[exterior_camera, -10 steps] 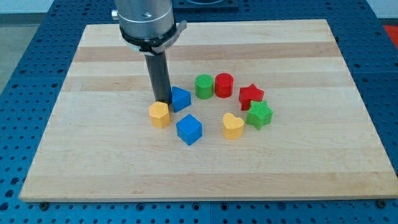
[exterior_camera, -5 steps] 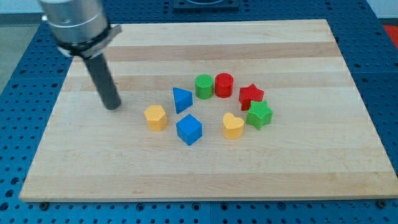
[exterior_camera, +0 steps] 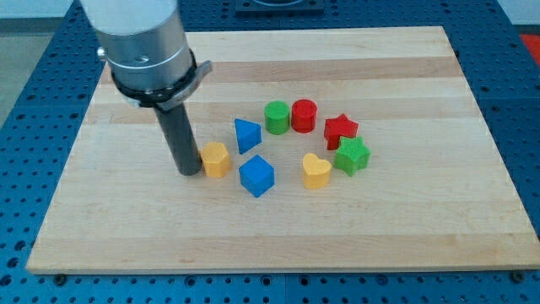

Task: Place yellow hexagon to the top left of blue cube

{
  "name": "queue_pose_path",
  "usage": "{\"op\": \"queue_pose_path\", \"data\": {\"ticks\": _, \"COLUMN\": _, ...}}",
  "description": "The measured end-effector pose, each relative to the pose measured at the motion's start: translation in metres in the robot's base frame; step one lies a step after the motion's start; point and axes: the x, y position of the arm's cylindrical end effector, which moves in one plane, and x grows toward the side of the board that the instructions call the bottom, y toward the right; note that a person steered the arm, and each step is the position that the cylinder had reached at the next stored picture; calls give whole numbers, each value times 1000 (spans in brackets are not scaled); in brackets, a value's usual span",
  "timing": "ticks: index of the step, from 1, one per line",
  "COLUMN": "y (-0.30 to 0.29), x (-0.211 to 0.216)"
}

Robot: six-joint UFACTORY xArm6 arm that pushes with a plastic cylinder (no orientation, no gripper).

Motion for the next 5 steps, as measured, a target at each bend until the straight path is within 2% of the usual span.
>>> {"op": "queue_pose_path", "data": {"ticks": 2, "y": 13, "x": 0}}
{"op": "queue_pose_path", "data": {"ticks": 3, "y": -10, "x": 20}}
{"op": "queue_pose_path", "data": {"ticks": 4, "y": -15, "x": 58}}
{"op": "queue_pose_path", "data": {"ticks": 5, "y": -16, "x": 60}}
